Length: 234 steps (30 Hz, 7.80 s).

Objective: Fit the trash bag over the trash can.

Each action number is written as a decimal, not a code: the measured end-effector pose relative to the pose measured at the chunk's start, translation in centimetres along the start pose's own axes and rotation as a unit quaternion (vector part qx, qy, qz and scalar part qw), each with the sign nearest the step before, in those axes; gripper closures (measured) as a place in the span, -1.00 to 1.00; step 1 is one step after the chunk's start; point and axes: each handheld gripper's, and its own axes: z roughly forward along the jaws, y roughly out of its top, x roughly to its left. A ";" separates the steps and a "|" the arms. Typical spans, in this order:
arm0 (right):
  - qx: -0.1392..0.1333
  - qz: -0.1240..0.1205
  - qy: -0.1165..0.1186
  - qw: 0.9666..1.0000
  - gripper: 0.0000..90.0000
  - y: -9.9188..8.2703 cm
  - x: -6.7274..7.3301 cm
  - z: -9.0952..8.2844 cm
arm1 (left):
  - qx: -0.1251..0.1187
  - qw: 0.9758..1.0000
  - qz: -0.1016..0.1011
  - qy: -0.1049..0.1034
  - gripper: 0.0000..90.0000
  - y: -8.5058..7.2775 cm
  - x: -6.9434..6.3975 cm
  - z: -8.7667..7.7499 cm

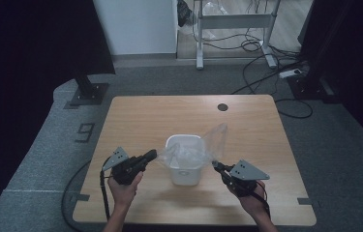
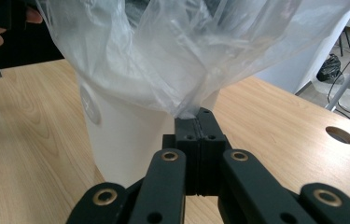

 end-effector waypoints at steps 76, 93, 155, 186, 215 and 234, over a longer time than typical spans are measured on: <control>-0.073 0.004 0.062 0.995 0.26 5.5 2.8 -3.4 | 0.060 0.996 0.054 -0.027 0.85 2.9 -2.1 3.3; -0.021 -0.034 0.129 0.991 0.07 6.2 3.7 2.7 | 0.064 0.997 0.041 -0.024 0.86 3.0 -1.8 3.3; 0.041 -0.033 0.147 0.988 0.97 -2.2 3.3 3.2 | 0.048 0.999 0.001 0.005 0.89 1.4 1.1 3.3; -0.060 -0.006 0.119 0.991 0.30 0.7 3.9 -0.9 | 0.047 0.998 0.022 0.019 0.89 1.2 0.6 3.6; 0.000 0.070 -0.026 0.997 0.97 2.3 -1.0 2.5 | 0.038 0.999 0.023 0.028 0.91 1.0 0.8 2.7; -0.011 0.044 -0.013 0.999 0.97 3.1 -1.0 2.5 | 0.035 0.996 0.085 -0.003 -0.04 5.0 -1.3 3.5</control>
